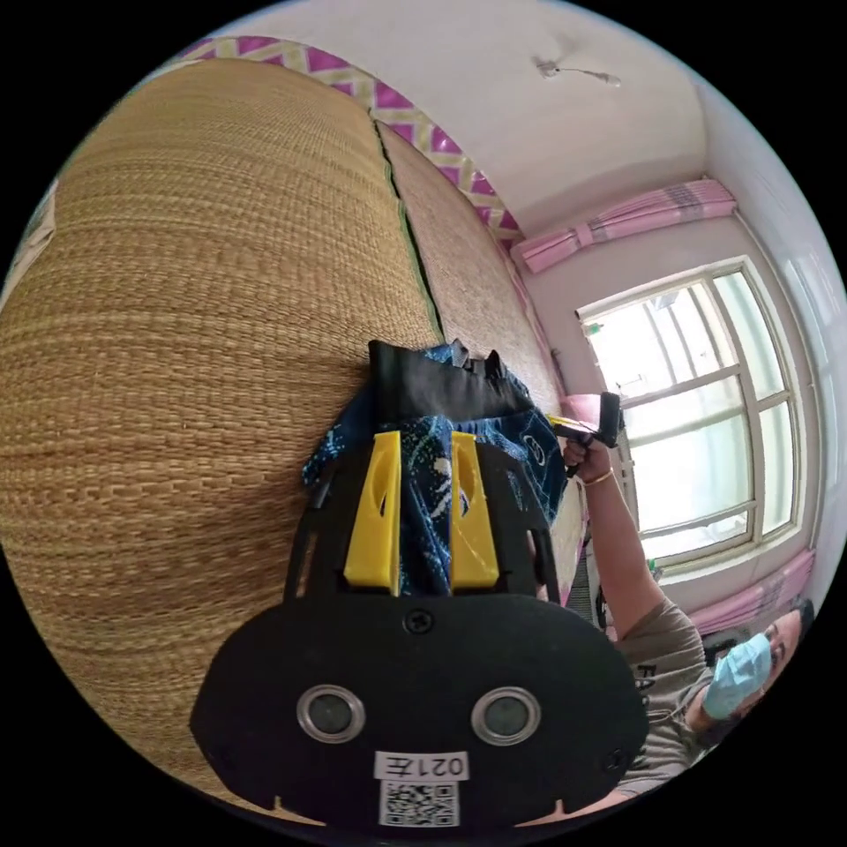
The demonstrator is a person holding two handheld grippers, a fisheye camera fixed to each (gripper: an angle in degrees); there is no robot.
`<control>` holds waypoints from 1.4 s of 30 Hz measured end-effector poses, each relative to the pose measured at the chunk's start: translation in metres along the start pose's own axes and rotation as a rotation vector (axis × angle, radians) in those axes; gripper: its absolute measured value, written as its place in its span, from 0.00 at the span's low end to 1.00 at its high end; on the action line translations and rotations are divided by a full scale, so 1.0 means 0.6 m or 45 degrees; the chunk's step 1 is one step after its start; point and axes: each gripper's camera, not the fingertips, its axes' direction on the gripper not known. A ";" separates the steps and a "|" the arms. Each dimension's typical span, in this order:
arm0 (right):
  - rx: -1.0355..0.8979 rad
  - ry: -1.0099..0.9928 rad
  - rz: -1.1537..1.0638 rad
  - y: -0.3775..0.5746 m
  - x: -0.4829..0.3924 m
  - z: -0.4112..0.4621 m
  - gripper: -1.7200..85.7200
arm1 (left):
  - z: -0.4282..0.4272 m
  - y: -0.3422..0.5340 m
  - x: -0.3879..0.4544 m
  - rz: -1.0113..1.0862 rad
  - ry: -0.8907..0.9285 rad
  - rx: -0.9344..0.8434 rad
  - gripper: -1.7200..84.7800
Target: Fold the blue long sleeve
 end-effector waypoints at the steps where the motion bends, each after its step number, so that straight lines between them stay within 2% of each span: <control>1: -0.007 -0.113 -0.013 -0.002 0.005 0.004 0.07 | -0.003 -0.001 -0.002 -0.018 -0.016 -0.004 0.06; 2: -0.008 -0.161 -0.024 -0.001 0.006 0.005 0.06 | -0.011 -0.001 -0.004 -0.020 -0.009 -0.005 0.02; 5: 0.056 -0.238 -0.089 0.020 -0.007 -0.021 0.04 | -0.058 0.015 0.005 0.023 0.123 0.079 0.01; 10: 0.391 -0.496 -0.144 0.125 -0.027 -0.160 0.03 | -0.160 0.078 0.073 0.247 0.416 0.204 0.01; 13: 0.434 -0.595 -0.277 0.210 -0.063 -0.232 0.03 | -0.217 0.156 0.163 0.519 0.497 0.154 0.01; 18: 0.388 -0.596 -0.465 0.384 -0.135 -0.304 0.02 | -0.300 0.374 0.306 0.926 0.551 0.086 0.01; 22: 0.388 -0.617 -0.577 0.563 -0.170 -0.331 0.02 | -0.316 0.529 0.346 1.099 0.556 0.003 0.01; 25: 0.306 -0.614 -0.438 0.665 -0.141 -0.292 0.03 | -0.271 0.623 0.323 1.052 0.518 -0.155 0.01; 28: 0.220 -0.553 -0.140 0.742 -0.083 -0.226 0.03 | -0.202 0.672 0.243 0.764 0.572 -0.268 0.01; 30: 0.218 -0.571 0.059 0.773 -0.053 -0.206 0.02 | -0.209 0.688 0.184 0.547 0.816 -0.134 0.01; 32: 0.421 -0.596 -0.061 0.792 -0.072 -0.248 0.02 | -0.243 0.700 0.167 0.492 0.841 0.011 0.01; 34: 0.573 -0.555 -0.084 0.795 -0.096 -0.292 0.02 | -0.270 0.705 0.176 0.498 0.710 0.063 0.01; 36: 0.618 -0.506 -0.124 0.779 -0.123 -0.310 0.01 | -0.281 0.694 0.215 0.559 0.517 0.080 0.01; 38: 0.590 -0.406 -0.147 0.742 -0.158 -0.311 0.01 | -0.274 0.669 0.254 0.601 0.423 0.104 0.01; 41: 0.422 -0.244 -0.209 0.652 -0.219 -0.277 0.01 | -0.240 0.597 0.317 0.607 0.273 0.135 0.01; 42: 0.339 -0.122 -0.191 0.615 -0.237 -0.255 0.01 | -0.216 0.558 0.333 0.572 0.209 0.127 0.01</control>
